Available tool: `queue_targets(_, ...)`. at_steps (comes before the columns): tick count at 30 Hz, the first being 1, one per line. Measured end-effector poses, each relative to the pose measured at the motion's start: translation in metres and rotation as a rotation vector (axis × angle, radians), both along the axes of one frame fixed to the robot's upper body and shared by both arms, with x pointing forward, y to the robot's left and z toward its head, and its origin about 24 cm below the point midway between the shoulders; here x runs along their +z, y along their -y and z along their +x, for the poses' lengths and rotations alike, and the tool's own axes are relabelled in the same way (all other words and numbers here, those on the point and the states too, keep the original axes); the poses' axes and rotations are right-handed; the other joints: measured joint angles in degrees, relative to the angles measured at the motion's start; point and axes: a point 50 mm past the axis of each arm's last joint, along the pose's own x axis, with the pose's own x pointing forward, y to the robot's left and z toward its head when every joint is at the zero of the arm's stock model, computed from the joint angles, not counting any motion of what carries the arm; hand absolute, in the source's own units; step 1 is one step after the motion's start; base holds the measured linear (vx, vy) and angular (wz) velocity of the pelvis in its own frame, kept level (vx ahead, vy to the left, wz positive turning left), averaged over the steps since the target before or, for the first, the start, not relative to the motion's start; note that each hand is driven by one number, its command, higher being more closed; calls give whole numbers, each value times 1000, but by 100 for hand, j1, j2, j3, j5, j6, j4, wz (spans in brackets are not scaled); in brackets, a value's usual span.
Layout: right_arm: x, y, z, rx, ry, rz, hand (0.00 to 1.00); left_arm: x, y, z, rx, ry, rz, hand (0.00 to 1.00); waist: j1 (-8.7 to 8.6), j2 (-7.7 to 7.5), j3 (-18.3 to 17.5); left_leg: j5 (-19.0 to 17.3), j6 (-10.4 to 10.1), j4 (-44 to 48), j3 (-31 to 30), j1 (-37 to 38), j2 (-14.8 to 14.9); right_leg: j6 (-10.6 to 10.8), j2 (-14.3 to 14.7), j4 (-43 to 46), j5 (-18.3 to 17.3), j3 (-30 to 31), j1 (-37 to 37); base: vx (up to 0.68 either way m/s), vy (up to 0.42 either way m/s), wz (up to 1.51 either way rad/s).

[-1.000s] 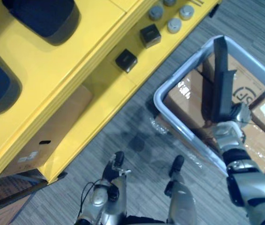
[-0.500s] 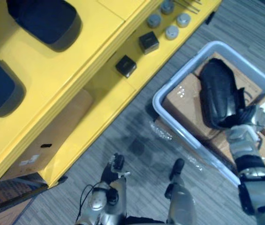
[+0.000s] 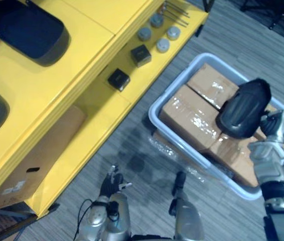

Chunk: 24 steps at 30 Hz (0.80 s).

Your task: Walk over and take plastic housings, then place them on the shelf

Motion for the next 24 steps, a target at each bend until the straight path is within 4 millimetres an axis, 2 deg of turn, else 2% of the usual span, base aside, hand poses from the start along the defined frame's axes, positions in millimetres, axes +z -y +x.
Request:
queue_targets(4, -20, -18, 0, 58, -50, 81, 100, 2, 0, 1, 0, 9, -2, 0, 14, 0, 0, -2, -2, -4, 13, 10, -1, -2, 0, 0, 2, 12, -2, 0, 0, 0)
queue_targets(5, -26, -23, -1, 71, -67, 100, 0, 4, 1, 2, -1, 18, -4, 0, 17, 0, 0, -2, -2, -3, 13, 9, -2, -2, -1, 0, 2, 13, -2, 0, 0, 0)
queue_targets(9, -39, -33, -3, 87, -91, 127, 0, 8, 2, 4, -3, 37, -10, 0, 16, 0, 0, -2, -2, 0, 13, 9, -3, -3, -1, 0, 2, 14, -2, 0, 0, 0)
queue_targets(16, -40, -28, -3, -85, 84, 245, 0, 5, 3, 3, 19, 11, -28, 0, 33, 29, -17, 0, -1, 0, 36, -38, -14, -16, -9, 4, 13, 48, -74, -1, 0, -2)
queue_targets(21, -24, -24, 10, -142, 215, 276, 0, 2, 10, 1, -9, -6, -33, 0, 31, 134, -76, 1, 1, 2, 13, -69, -31, -16, -26, 4, 13, 28, -88, -1, 1, 2)
queue_targets(24, 2, -15, 22, -150, 296, 273, 0, -3, 14, -1, -13, -30, -38, 0, 63, 266, -152, 31, 4, -6, -26, -170, -51, -18, -43, 15, 17, -19, -168, -1, -1, 8)
